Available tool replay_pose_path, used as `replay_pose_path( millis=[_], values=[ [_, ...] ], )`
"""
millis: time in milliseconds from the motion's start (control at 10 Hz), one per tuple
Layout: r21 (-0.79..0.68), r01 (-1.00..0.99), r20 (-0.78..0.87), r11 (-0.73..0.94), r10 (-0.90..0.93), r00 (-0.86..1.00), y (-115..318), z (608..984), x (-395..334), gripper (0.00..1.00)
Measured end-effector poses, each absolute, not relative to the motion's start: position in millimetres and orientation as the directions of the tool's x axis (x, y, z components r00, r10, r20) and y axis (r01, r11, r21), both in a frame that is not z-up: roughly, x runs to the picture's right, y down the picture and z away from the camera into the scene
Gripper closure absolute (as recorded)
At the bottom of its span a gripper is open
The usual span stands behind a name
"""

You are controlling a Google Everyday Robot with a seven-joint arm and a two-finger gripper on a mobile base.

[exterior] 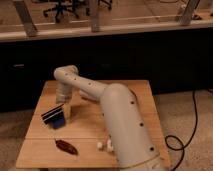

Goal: Place the eraser on the white sponge

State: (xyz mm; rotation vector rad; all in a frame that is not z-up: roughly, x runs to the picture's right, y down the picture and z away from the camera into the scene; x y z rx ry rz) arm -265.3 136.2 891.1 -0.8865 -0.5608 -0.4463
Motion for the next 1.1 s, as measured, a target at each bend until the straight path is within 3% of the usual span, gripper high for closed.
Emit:
replay_pose_path(
  millis=[400, 1100],
  values=[
    [-0.58, 0.576, 0.627, 0.577, -0.136, 0.767, 128, 882, -263, 0.2],
    [-0.46, 0.554, 0.651, 0.694, -0.161, 0.742, 82, 833, -254, 0.2]
  ],
)
